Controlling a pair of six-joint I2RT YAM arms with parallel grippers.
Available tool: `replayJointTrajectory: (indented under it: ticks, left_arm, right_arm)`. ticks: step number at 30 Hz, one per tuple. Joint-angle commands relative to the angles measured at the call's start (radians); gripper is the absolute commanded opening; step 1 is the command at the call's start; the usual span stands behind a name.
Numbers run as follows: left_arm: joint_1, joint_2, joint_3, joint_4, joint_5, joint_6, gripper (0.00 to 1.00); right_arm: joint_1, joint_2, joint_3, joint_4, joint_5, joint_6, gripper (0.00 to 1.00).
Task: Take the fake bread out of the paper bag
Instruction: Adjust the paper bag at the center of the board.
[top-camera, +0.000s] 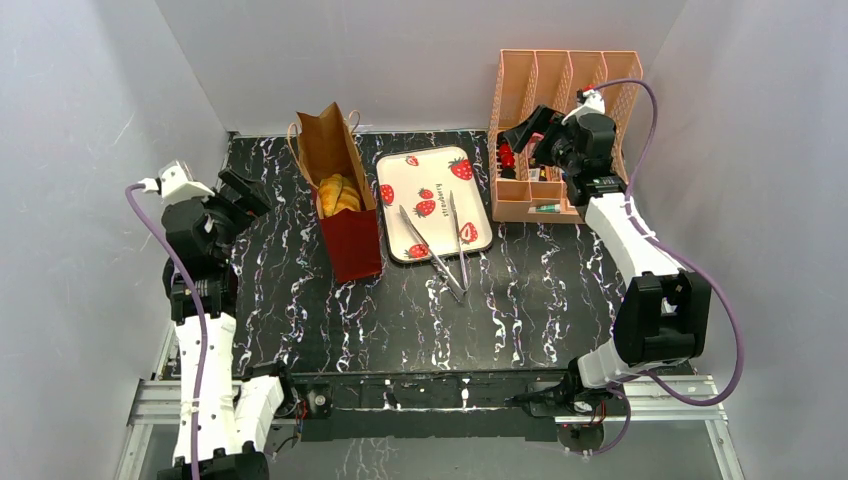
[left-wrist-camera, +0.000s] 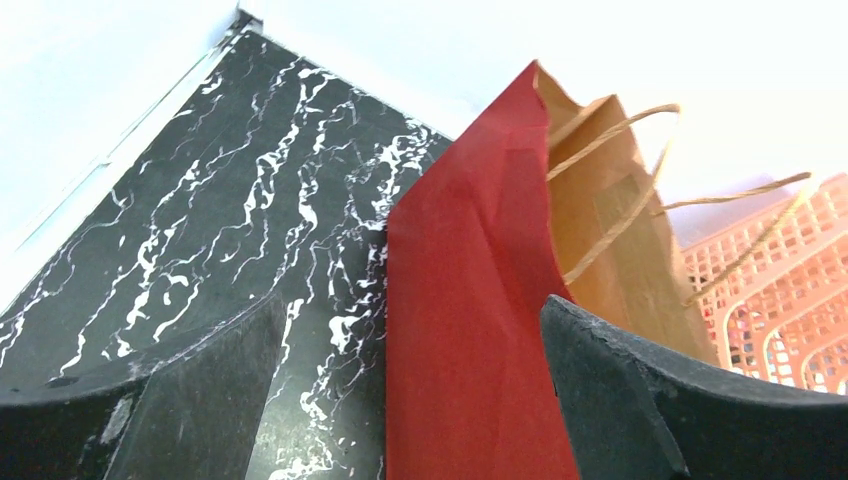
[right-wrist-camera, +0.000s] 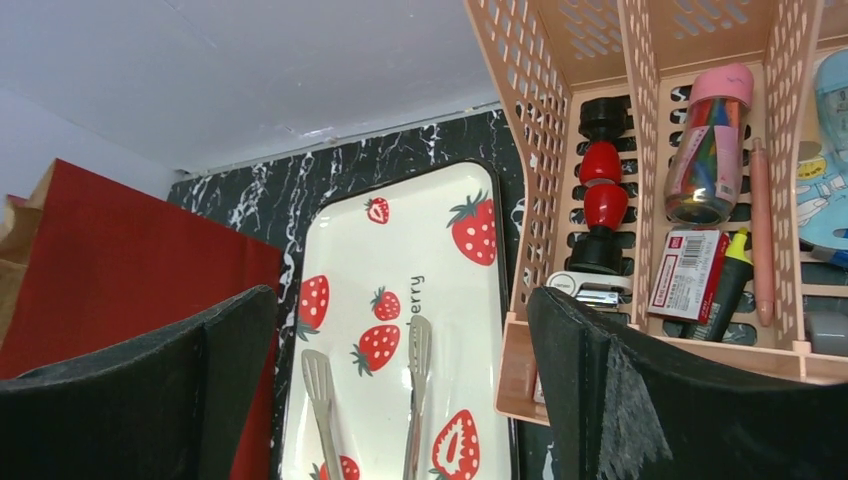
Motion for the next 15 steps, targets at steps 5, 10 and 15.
replayJointTrajectory:
  ticks: [5,10,15]
  left_arm:
    - [0.005,0.036,0.145,-0.057,0.168,0.043,0.98]
    - [0.004,0.102,0.235,-0.126,0.246,0.053,0.98]
    - [-0.021,0.158,0.297,-0.158,0.289,0.029,0.98]
  right_arm:
    - [0.013,-0.023,-0.048,0.162,-0.125,0.043,0.98]
    - [0.277,0.015,0.045,-0.065,0.161,-0.144,0.88]
    - [0.484,0.028,0.082,-0.246,0.436,-0.178,0.84]
